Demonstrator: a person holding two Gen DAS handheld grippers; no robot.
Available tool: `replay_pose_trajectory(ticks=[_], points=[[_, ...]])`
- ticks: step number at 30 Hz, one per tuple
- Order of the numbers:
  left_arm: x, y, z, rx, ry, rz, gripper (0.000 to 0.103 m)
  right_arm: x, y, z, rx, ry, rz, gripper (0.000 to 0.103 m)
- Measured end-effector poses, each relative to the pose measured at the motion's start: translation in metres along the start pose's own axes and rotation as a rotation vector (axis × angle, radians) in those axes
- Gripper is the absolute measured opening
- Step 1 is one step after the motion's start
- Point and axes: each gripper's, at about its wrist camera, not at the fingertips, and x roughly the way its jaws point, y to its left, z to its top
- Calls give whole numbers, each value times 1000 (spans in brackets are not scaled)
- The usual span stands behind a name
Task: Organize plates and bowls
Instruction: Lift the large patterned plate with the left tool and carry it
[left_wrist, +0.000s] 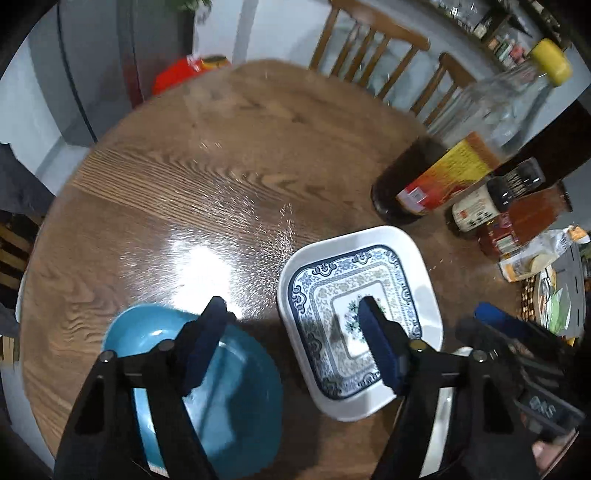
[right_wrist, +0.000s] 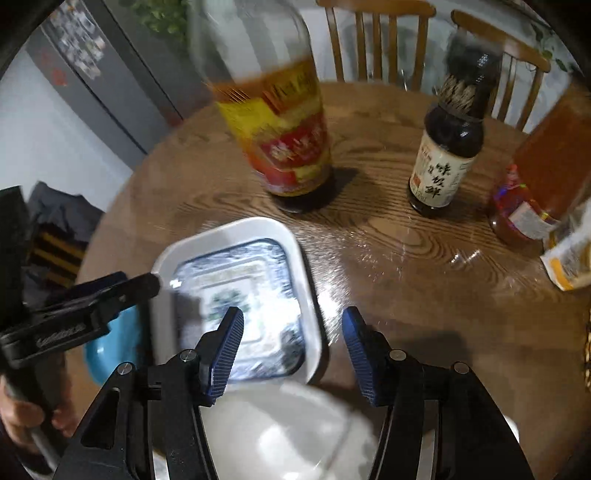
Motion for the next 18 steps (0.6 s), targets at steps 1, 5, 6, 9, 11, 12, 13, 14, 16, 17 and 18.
replay_pose_trajectory(ticks=[1,5,6,9,11,12,13,14,16,17,18], points=[[4,-1,1,6,15,9,68,7,-1,3,-5,18,-2,56],[21,-2,1,14,77,2,47,30,-1,4,-19,72,2,55],[23,-3,2,18,89,-9,39,33,0,4,-28,74,-5,47],[29,-8,1,47,100,13,27,39,5,0,-46,87,-8,21],[32,-10,0,45,91,20,23,39,9,-1,-67,79,-37,17],[32,-11,0,41,81,20,21,38,12,-2,-73,76,-51,13],[32,-11,0,33,74,22,19,38,13,-3,-80,70,-66,13],[31,-10,0,30,68,24,18,35,14,-5,-78,52,-64,12],[27,-8,-1,26,50,24,14,28,9,-2,-55,17,-43,12],[22,-7,-1,22,34,14,13,21,10,-3,-50,-2,-30,12],[15,-4,-3,17,20,2,12,15,8,-4,-52,-16,-21,11]])
